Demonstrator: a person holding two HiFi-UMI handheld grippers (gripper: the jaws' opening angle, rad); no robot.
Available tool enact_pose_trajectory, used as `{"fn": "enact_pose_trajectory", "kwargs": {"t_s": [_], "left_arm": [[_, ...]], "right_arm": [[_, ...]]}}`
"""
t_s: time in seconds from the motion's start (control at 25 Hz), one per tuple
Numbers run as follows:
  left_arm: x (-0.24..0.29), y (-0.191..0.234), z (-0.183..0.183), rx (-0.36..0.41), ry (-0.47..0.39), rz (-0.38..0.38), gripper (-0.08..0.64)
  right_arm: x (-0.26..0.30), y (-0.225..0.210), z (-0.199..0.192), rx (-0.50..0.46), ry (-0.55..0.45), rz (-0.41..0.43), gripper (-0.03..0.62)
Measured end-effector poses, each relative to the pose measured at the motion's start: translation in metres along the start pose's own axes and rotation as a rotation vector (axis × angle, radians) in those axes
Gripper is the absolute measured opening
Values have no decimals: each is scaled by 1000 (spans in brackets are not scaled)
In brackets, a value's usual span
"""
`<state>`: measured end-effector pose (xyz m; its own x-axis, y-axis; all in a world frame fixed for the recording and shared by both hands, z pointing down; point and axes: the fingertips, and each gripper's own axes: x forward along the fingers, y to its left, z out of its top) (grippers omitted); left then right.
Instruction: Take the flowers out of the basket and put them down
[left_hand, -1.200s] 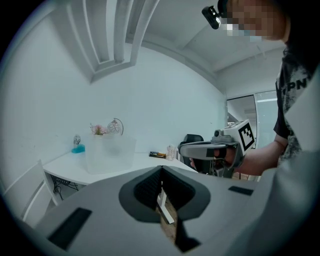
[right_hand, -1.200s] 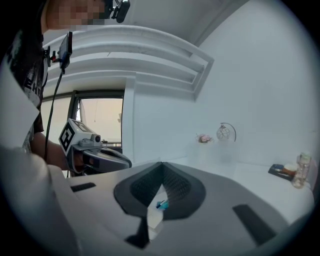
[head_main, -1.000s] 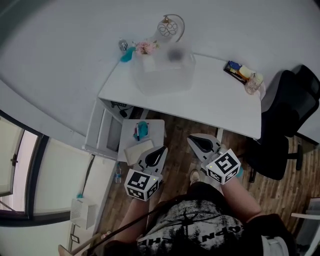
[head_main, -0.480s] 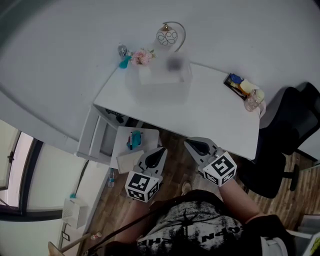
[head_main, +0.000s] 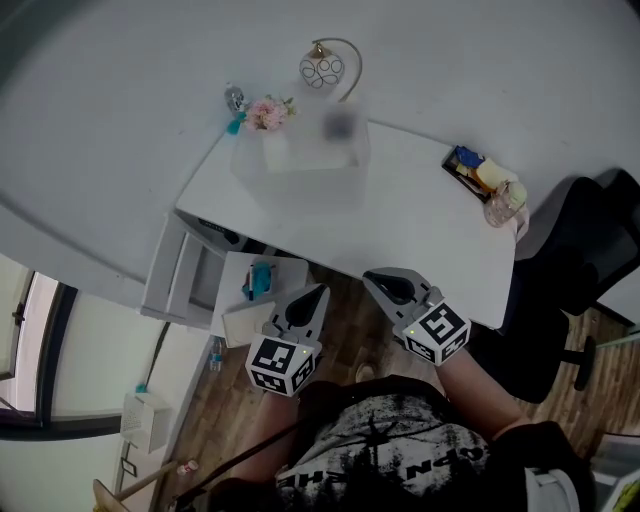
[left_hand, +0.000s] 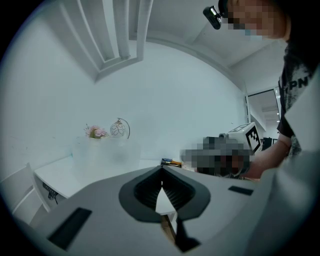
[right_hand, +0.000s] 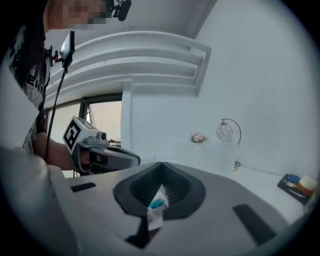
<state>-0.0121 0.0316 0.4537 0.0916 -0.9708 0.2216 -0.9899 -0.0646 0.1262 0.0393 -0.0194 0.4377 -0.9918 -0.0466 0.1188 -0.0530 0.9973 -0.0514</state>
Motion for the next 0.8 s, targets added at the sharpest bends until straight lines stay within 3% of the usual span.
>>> {"fn": "enact_pose_trajectory", "kwargs": {"t_s": [0.24, 0.48, 0.8], "left_arm": [[12, -7, 4, 8, 1, -9, 14], [16, 1, 9, 8, -3, -8, 14], [32, 44, 11, 3, -15, 8, 14]], "right_arm": [[0, -15, -4, 64, 8, -2, 15], [8, -27, -1, 46, 7, -12, 15], [44, -44, -2, 12, 12, -25, 15]]}}
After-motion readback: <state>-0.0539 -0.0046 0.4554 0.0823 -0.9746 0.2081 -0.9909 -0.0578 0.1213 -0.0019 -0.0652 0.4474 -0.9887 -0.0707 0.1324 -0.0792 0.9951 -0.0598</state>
